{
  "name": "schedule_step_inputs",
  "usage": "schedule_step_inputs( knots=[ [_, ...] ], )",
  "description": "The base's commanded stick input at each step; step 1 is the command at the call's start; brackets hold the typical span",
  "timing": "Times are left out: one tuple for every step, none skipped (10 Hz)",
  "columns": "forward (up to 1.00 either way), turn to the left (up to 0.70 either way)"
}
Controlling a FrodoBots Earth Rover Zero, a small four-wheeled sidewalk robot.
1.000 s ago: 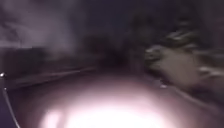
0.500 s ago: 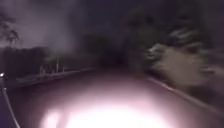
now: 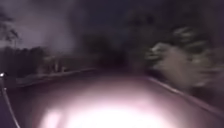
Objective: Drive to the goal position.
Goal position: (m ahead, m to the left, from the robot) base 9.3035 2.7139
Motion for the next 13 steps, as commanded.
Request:
schedule_step_inputs(
  knots=[
    [0.50, 0.00],
    [0.50, 0.00],
    [0.50, 0.00],
    [0.50, 0.00],
    [0.50, 0.00],
    [0.50, 0.00],
    [0.50, 0.00],
    [0.50, 0.00],
    [0.50, 0.00],
    [0.50, 0.00],
    [0.50, 0.00],
    [0.50, 0.00],
    [0.50, 0.00]
  ],
)
